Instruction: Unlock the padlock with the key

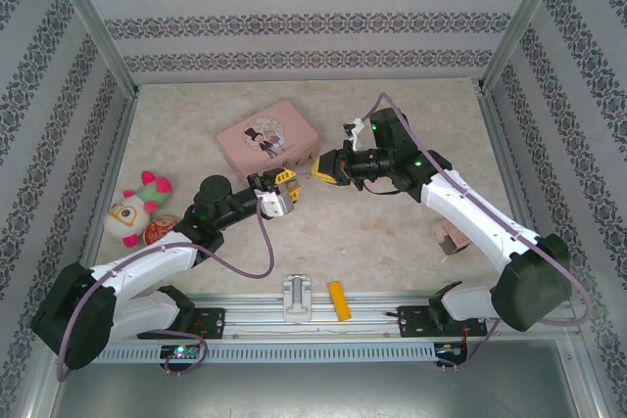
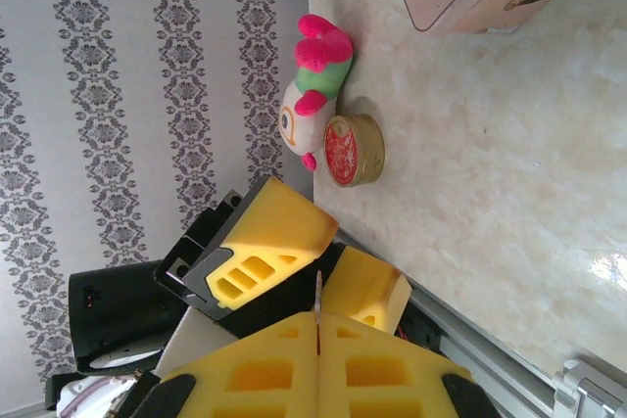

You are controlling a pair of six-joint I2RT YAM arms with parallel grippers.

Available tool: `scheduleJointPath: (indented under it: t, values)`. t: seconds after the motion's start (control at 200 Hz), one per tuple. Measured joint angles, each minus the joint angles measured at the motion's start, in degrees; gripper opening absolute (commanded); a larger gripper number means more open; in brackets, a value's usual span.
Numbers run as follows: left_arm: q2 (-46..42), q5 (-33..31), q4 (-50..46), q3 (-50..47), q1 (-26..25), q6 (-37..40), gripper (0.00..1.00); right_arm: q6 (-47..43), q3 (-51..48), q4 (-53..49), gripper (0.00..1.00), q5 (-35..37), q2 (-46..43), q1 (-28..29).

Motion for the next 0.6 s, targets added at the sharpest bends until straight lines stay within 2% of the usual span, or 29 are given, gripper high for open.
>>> scheduleJointPath:
  t: [0.44,0.605]
  values:
    - [3.61,1.75,2.60,3.15,0.00,-0.87,0.23,0.15,-0.22,0.04,0.00,-0.17,0.00,0.00]
    - [4.48,1.95,2.93,3.72,0.00,-0.94,0.16,0.15,-0.22,0.04,0.00,-0.17,0.00,0.00]
